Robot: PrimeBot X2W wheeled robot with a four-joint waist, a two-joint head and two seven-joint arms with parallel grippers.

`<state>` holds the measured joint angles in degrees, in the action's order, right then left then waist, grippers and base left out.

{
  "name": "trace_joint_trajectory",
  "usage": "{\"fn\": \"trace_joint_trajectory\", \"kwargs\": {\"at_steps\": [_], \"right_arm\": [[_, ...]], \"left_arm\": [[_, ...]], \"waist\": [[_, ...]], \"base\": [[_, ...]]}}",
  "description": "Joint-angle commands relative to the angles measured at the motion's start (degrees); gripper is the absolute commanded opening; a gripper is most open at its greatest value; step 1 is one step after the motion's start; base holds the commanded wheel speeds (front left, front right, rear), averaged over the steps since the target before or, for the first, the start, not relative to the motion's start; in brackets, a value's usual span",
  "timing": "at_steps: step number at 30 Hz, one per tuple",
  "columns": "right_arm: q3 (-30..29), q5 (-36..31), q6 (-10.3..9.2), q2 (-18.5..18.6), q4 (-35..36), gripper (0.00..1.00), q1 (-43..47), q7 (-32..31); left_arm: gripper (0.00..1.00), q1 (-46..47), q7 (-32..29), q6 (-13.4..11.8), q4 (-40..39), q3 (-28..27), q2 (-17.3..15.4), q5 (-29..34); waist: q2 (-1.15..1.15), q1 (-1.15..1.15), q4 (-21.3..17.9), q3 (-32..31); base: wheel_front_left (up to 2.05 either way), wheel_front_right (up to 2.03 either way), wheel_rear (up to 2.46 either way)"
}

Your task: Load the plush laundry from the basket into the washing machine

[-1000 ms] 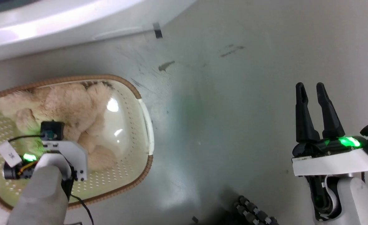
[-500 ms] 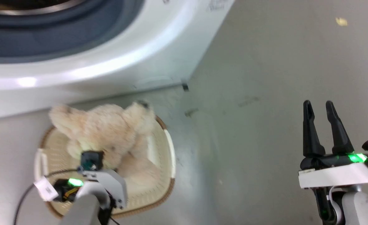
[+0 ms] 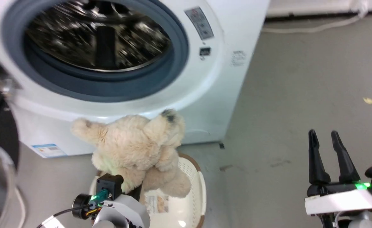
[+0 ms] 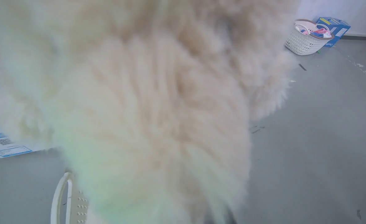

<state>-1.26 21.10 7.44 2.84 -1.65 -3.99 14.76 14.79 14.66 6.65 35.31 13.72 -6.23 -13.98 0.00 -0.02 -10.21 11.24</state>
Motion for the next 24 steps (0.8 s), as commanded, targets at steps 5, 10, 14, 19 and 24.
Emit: {"fn": "trace_joint_trajectory", "kwargs": {"at_steps": [5, 10, 14, 19, 24], "right_arm": [[-0.59, -0.45, 0.05, 0.04, 0.86, 1.0, 1.65, 0.24], [0.7, 0.15, 0.05, 0.04, 1.64, 1.0, 0.6, 0.24], [1.24, 0.66, 0.05, 0.04, 2.0, 1.0, -1.2, 0.24], [2.8, 0.41, 0.05, 0.04, 2.83, 1.0, -3.18, 0.24], [2.8, 1.67, 0.05, 0.04, 3.88, 1.0, -6.64, 0.24]], "left_arm": [[0.0, -3.67, 0.33, 0.08, -13.77, -2.46, -0.3, 2.1], [0.0, -1.58, 0.33, -0.27, -21.75, -5.85, -1.43, 2.55], [0.0, 3.94, -0.83, -0.57, -23.98, -7.21, -3.28, 2.6], [0.0, 11.12, -4.93, -0.7, -25.25, -9.38, -5.65, 1.45], [0.0, 22.61, -12.89, -1.02, -25.77, -11.25, -9.65, 1.23]], "waist": [[0.0, 0.02, 3.86, -3.24], [0.0, 0.02, 2.58, 0.75], [0.0, 0.02, 0.95, 5.08], [0.0, 0.02, -1.3, 10.3], [0.0, 0.02, -4.47, 17.81]], "base": [[0.0, 0.0, 0.0], [0.0, 0.0, 0.0], [0.0, 0.0, 0.0], [0.0, 0.0, 0.0], [0.0, 0.0, 0.0]]}}
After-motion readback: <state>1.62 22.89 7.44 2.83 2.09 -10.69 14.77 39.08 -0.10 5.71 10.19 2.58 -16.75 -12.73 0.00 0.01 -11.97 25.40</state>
